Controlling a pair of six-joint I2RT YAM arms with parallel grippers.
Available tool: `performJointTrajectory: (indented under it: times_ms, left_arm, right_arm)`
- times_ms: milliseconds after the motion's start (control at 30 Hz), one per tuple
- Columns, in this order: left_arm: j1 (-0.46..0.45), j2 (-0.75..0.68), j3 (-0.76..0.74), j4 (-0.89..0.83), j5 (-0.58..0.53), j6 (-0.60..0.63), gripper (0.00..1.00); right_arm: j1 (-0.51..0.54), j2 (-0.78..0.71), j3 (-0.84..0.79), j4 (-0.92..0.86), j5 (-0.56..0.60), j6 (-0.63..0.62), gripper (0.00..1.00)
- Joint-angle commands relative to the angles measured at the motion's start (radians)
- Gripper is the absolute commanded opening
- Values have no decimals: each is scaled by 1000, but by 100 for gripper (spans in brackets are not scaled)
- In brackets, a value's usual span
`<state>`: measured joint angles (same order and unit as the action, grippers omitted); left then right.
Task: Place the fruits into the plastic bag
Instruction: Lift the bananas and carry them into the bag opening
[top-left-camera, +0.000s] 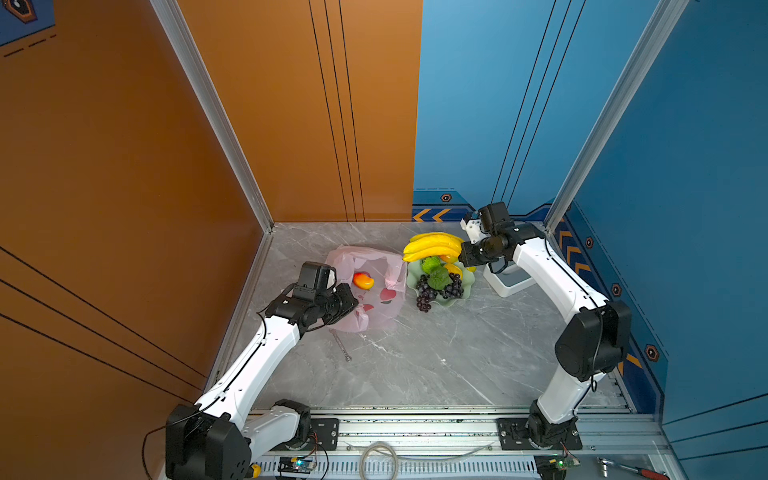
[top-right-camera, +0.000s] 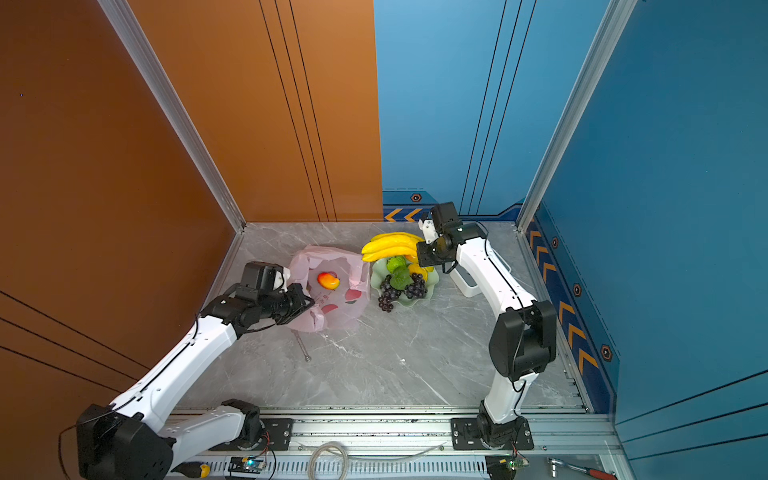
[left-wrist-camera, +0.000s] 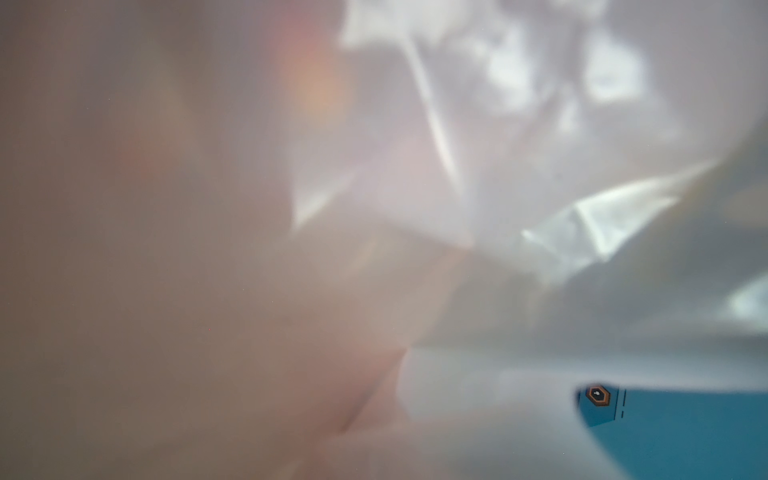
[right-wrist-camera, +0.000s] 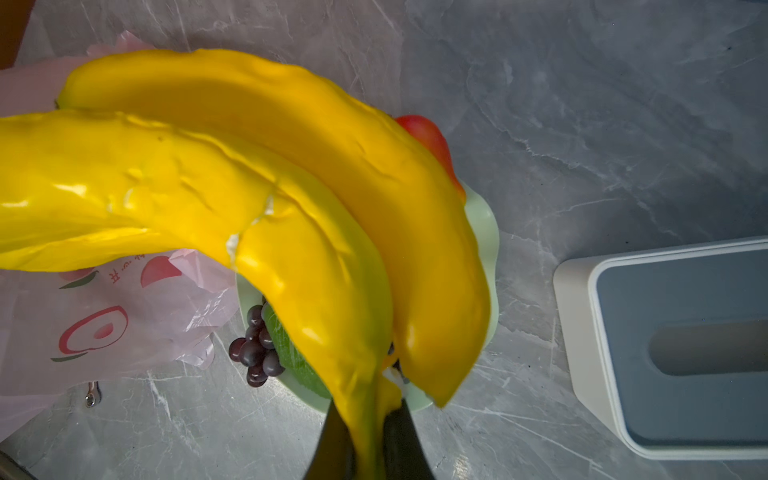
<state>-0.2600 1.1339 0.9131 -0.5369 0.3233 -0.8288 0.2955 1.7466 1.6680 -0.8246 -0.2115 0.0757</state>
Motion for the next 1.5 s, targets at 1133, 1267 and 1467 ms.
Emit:
performJointTrajectory:
  times_ms: [1133,1267,1467]
  left_arm:
    - [8,-110,-41,29,53,-15,0]
    - [5,-111,-46,29,51,-19,0]
    - [-5,-107,-52,31,44,-18,0]
  right_arm:
    - [472,69,-8,-87,-10,656,0]
    - [500,157,80,-71,-28,678,0]
    - [517,255,178,-6,-52,742,0]
